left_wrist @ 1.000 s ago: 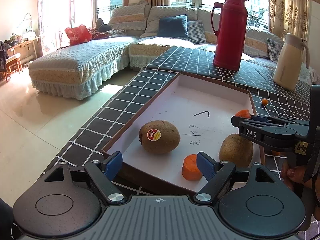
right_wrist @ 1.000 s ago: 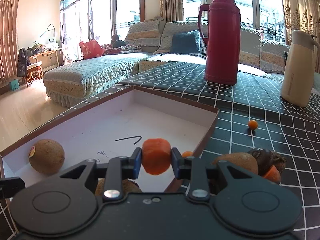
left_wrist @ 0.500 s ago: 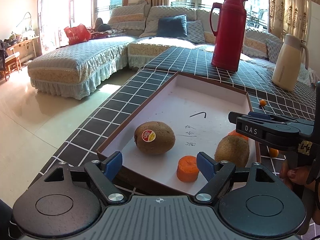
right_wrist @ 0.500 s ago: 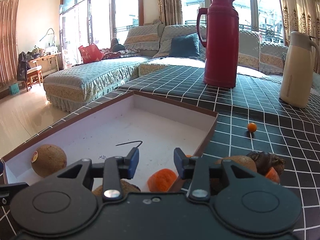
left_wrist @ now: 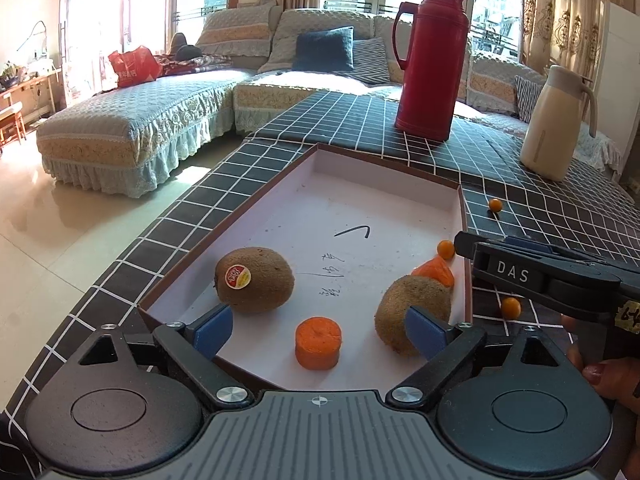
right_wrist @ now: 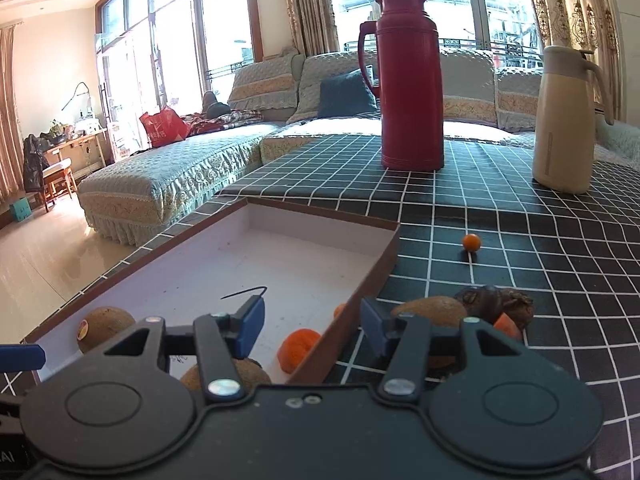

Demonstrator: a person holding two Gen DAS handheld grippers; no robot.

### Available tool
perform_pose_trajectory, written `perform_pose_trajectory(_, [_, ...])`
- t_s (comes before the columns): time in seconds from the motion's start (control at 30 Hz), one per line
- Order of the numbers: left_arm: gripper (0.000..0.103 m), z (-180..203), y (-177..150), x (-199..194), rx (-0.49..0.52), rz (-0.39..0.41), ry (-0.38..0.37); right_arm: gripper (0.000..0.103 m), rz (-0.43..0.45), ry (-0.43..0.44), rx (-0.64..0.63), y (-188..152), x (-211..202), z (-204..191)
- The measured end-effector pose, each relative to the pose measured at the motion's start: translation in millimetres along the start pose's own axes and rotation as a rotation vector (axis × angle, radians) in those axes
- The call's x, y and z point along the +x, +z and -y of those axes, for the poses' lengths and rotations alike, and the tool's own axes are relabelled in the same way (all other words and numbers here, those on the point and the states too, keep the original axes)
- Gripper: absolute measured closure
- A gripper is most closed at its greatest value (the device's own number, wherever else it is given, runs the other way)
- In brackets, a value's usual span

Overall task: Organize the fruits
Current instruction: 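Move the right tool to a brown-orange nut and close on it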

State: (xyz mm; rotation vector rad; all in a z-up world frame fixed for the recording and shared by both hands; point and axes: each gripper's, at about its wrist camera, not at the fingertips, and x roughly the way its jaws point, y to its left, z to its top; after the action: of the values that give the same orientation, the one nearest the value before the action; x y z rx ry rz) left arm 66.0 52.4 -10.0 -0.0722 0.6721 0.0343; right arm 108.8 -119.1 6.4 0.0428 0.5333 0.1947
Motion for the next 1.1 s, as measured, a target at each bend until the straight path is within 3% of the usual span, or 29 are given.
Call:
perform_pose_trajectory(0.23, [0.009,22,0,-1,0.022,0.001,-0.039,0.051,0.000,-0.065,0.040,-5,-15,37])
perform_pose_trajectory(0.6, [0.009,65,-3,-2,0.065,0.006,-0.091,0.055,-0.055,-0.237,0.080,-26,-25,89])
perform_pose_trajectory(1.1, [0.009,104,-8,0,0.112,-0.019,-0.134,0.060,-0.059,-0.197,0.145,-19,2,115])
